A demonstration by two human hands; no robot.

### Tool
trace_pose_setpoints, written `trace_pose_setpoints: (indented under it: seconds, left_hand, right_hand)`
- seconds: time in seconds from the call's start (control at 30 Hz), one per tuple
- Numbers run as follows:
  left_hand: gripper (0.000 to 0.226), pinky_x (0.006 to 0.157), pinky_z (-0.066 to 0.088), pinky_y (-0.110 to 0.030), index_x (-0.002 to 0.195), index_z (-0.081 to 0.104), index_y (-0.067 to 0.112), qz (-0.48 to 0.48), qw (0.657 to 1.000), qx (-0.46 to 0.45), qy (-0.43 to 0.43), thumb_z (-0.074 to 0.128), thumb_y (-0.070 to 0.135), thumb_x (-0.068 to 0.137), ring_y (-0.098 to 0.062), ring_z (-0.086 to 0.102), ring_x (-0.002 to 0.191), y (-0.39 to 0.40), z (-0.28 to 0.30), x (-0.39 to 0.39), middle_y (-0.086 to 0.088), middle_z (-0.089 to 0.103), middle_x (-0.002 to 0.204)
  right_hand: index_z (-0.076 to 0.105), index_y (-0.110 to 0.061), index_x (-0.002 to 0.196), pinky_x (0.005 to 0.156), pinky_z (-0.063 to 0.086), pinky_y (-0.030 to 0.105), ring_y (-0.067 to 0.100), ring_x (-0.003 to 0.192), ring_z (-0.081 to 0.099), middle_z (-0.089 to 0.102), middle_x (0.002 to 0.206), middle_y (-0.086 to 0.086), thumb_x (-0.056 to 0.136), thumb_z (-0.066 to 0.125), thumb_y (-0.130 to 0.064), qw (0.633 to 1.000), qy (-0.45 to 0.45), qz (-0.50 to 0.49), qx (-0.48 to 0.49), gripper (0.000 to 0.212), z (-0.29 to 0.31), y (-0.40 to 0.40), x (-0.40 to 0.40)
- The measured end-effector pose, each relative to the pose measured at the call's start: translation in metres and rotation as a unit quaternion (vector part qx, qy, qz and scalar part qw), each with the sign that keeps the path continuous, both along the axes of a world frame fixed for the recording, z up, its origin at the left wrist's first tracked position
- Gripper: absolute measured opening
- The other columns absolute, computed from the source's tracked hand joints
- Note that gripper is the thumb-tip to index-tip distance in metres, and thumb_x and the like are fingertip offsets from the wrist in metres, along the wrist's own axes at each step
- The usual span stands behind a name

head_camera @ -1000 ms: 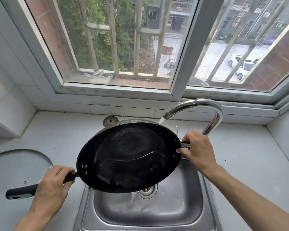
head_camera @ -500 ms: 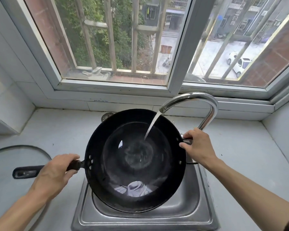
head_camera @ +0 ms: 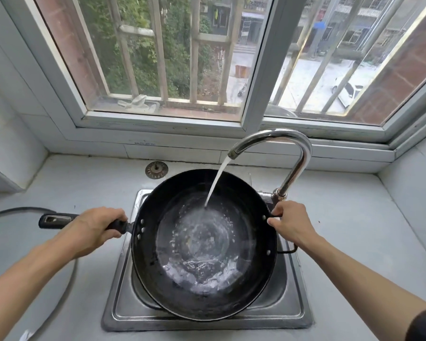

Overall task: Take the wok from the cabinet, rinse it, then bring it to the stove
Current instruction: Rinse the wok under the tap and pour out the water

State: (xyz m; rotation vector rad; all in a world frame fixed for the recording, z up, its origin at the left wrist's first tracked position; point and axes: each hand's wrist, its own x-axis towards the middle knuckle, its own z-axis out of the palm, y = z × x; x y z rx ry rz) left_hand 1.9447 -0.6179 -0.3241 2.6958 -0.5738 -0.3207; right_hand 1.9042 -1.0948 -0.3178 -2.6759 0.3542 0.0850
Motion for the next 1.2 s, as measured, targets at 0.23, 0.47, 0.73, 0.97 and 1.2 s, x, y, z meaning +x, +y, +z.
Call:
trace_pose_setpoints:
  seconds: [0.23,0.47,0.73,0.97,1.2]
  left_hand:
    - [0.024,0.072,0.048,-0.035,0.091,0.065,0.022,-0.006,0.998,0.011,0.057,0.079,0.018,0.073,-0.016,0.059,0.077,0.003,-0.013,-0.003,0.007,0.066,0.08]
    - [0.022,0.069,0.047,-0.033,0.088,0.062,0.026,-0.02,0.999,0.021,0.046,0.078,0.021,0.074,-0.012,0.056,0.074,0.005,-0.017,-0.004,0.01,0.062,0.075]
    - [0.027,0.068,0.042,-0.028,0.088,0.053,0.031,-0.021,0.999,0.046,0.02,0.075,0.022,0.076,-0.007,0.052,0.076,0.004,-0.021,-0.011,0.013,0.056,0.079]
    - [0.027,0.069,0.044,-0.029,0.091,0.053,0.031,-0.019,0.999,0.042,0.028,0.074,0.021,0.076,-0.006,0.051,0.077,0.006,-0.031,-0.015,0.015,0.052,0.082]
    - [0.027,0.073,0.045,-0.03,0.092,0.051,0.033,-0.014,0.998,0.043,0.042,0.072,0.025,0.078,-0.008,0.052,0.082,0.005,-0.036,-0.02,0.014,0.053,0.085]
  right_hand:
    - [0.072,-0.014,0.088,0.075,0.043,0.019,0.014,0.083,0.061,0.066,0.086,-0.001,0.076,0.08,-0.022,0.999,0.036,-0.01,0.025,0.016,-0.025,0.002,-0.012]
    - [0.074,-0.016,0.09,0.08,0.049,0.026,0.015,0.084,0.061,0.068,0.085,-0.004,0.074,0.082,-0.027,0.999,0.018,-0.009,0.03,0.022,-0.038,0.001,-0.016]
    - [0.07,-0.016,0.106,0.082,0.04,0.024,0.014,0.092,0.054,0.062,0.099,-0.001,0.082,0.075,-0.03,1.0,-0.011,0.022,0.013,0.028,-0.044,0.001,-0.031]
    - [0.064,-0.019,0.115,0.096,0.038,0.025,0.014,0.112,0.047,0.055,0.111,-0.004,0.086,0.07,-0.035,0.999,-0.011,0.053,-0.005,0.034,-0.042,-0.002,-0.036]
    - [0.065,-0.021,0.116,0.097,0.042,0.032,0.018,0.108,0.051,0.059,0.11,-0.003,0.082,0.072,-0.04,0.995,-0.033,0.076,-0.057,0.04,-0.035,0.002,-0.03]
